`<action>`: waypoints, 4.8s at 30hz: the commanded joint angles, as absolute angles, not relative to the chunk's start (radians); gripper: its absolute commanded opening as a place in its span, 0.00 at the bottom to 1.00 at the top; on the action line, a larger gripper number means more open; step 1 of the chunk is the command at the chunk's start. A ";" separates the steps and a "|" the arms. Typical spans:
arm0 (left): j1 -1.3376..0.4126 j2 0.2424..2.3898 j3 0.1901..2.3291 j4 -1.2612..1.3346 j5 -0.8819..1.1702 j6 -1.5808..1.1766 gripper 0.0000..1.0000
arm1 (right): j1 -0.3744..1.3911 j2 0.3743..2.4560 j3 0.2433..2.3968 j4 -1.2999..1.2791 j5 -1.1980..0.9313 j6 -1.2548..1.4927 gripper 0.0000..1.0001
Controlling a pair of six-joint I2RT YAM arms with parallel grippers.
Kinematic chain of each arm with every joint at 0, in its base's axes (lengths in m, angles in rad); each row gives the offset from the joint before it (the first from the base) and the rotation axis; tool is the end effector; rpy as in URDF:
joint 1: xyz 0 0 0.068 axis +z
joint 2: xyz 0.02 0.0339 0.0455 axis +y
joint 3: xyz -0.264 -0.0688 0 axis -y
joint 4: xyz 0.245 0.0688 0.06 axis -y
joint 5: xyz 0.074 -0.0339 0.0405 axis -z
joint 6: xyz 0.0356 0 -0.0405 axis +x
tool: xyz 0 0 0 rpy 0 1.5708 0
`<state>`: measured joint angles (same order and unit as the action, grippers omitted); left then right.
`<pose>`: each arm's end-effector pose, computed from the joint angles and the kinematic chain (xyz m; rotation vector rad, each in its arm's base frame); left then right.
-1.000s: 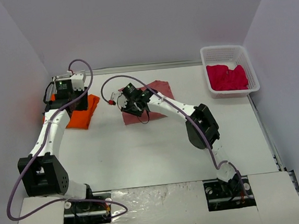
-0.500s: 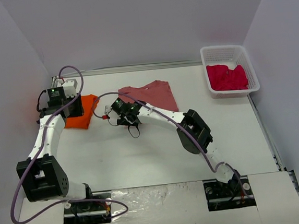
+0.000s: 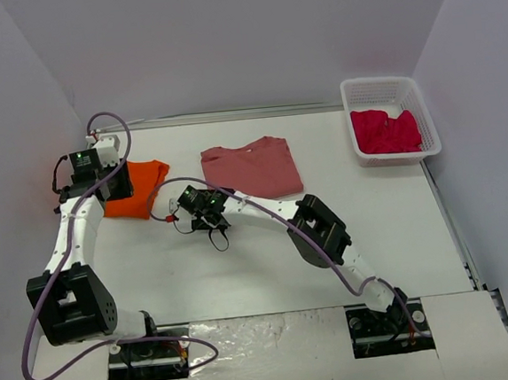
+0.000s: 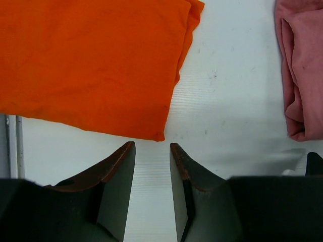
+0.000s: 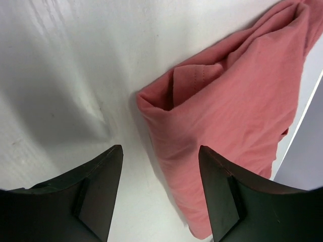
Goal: Fold and stack the t-shirts
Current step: Put the neatly folded tshirt into the corner of the board with the left arm
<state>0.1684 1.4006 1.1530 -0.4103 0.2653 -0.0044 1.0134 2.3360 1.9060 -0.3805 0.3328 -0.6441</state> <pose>0.3104 0.0433 0.3056 -0.0463 2.2090 -0.2045 0.2875 0.4392 0.1783 -1.6116 1.6897 -0.2137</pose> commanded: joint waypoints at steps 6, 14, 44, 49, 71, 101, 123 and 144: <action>0.186 1.361 1.149 -0.376 0.281 -0.008 0.33 | 0.991 2.434 1.965 -0.365 0.397 -0.667 0.58; 0.187 1.385 1.150 -0.379 0.298 -0.006 0.33 | 0.991 2.451 1.967 -0.365 0.373 -0.663 0.00; 0.169 1.931 1.316 -0.293 0.974 -0.494 0.33 | 0.939 2.223 1.924 -0.374 0.325 -0.611 0.00; 0.140 1.954 1.313 -0.144 1.038 -0.670 0.33 | 0.940 2.243 1.928 -0.376 0.339 -0.615 0.00; 0.018 2.016 1.224 0.143 0.989 -0.996 0.59 | 0.950 2.287 1.965 -0.397 0.344 -0.618 0.00; -0.040 2.078 1.267 0.006 0.884 -0.936 0.60 | 0.988 2.296 2.066 -0.448 0.370 -0.627 0.00; -0.054 2.103 1.299 0.002 0.894 -0.923 0.34 | 1.020 2.338 2.095 -0.472 0.368 -0.630 0.00; -0.075 2.154 1.411 -0.132 0.940 -0.828 0.02 | 1.055 2.368 2.137 -0.500 0.345 -0.627 0.00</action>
